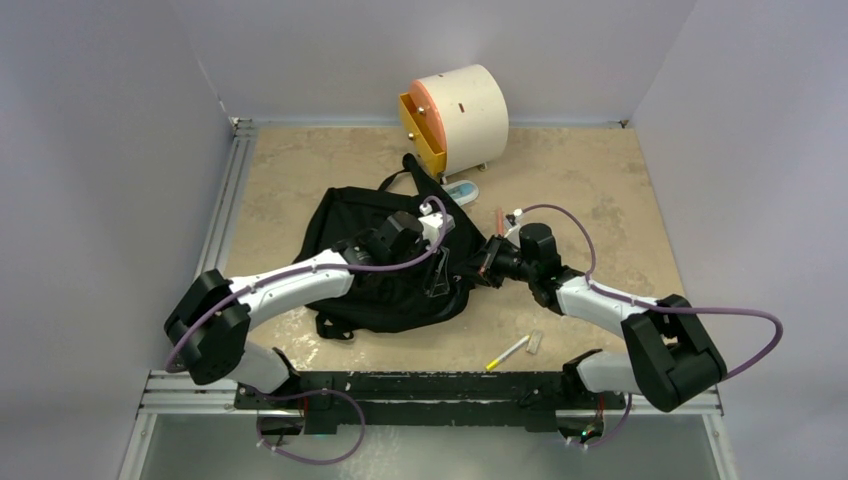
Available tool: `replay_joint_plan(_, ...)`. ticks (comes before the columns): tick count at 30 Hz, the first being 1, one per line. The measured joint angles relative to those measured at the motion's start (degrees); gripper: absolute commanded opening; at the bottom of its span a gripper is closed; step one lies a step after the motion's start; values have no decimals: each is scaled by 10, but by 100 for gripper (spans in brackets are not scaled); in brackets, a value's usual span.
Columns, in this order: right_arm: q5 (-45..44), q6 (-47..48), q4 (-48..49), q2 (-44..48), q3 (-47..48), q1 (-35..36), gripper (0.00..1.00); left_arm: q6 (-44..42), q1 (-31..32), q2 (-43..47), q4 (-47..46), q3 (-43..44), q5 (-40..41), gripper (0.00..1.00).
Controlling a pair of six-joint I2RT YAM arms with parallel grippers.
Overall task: Pack the student bag
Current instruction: Zip the student bag at the center of the board.
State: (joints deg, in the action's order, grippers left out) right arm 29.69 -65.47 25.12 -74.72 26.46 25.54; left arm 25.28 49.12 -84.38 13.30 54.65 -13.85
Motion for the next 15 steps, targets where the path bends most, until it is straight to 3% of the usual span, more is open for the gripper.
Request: replay_joint_plan(15,-1,1,-5,2,0,0,0,-11,0,4,-51,-28,-54,44)
